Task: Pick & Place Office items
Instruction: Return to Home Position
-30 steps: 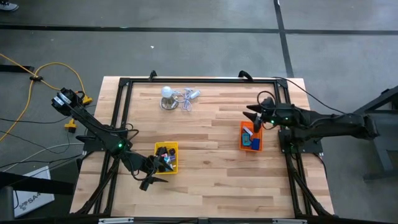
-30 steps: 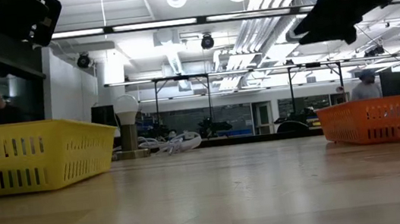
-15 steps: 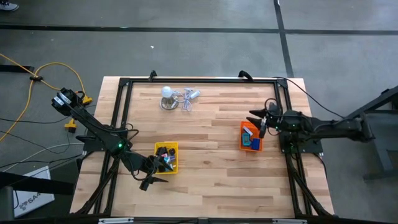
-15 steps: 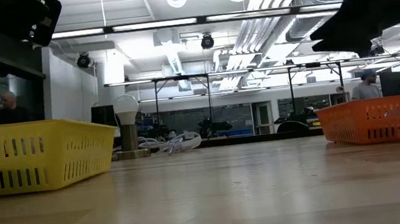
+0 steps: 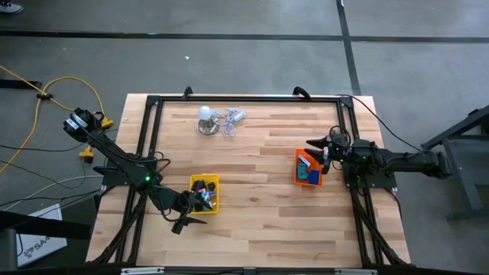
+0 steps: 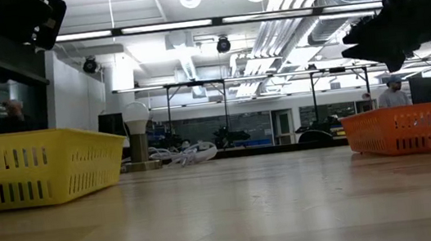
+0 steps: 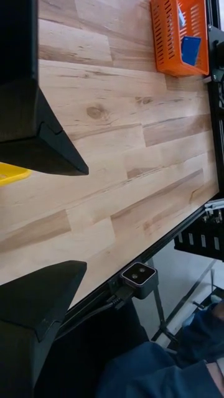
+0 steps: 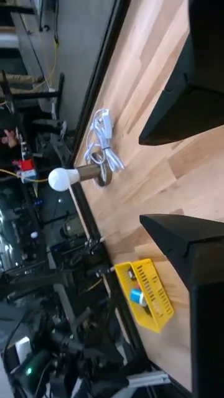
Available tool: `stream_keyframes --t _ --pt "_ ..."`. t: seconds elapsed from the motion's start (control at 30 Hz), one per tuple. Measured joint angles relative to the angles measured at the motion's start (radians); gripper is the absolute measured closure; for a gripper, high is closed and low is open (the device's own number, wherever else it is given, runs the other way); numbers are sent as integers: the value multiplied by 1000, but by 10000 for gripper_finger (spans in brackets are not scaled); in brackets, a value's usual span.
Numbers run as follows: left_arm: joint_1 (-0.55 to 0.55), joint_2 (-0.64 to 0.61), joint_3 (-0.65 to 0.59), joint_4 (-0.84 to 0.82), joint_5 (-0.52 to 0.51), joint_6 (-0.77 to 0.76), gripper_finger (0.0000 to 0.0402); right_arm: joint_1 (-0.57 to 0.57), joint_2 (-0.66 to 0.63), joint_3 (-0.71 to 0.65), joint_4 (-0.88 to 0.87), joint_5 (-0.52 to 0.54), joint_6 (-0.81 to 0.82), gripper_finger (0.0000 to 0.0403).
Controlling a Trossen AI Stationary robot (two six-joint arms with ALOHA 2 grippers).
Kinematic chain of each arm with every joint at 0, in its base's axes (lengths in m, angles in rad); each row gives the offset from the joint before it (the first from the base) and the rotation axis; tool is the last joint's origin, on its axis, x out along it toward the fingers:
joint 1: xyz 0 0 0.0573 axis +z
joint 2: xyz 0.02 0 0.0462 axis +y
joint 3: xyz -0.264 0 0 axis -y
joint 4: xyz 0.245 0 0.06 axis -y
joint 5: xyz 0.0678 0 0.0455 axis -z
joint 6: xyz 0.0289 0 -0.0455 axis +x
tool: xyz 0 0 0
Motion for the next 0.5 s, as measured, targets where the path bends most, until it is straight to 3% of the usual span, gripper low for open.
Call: stream_keyframes --t 0.23,0.5 --pt "0 0 0 0 0 0 172 0 -51 -42 23 -72 18 225" --pt "0 0 0 3 0 0 172 -1 -57 -42 16 -77 -17 225"
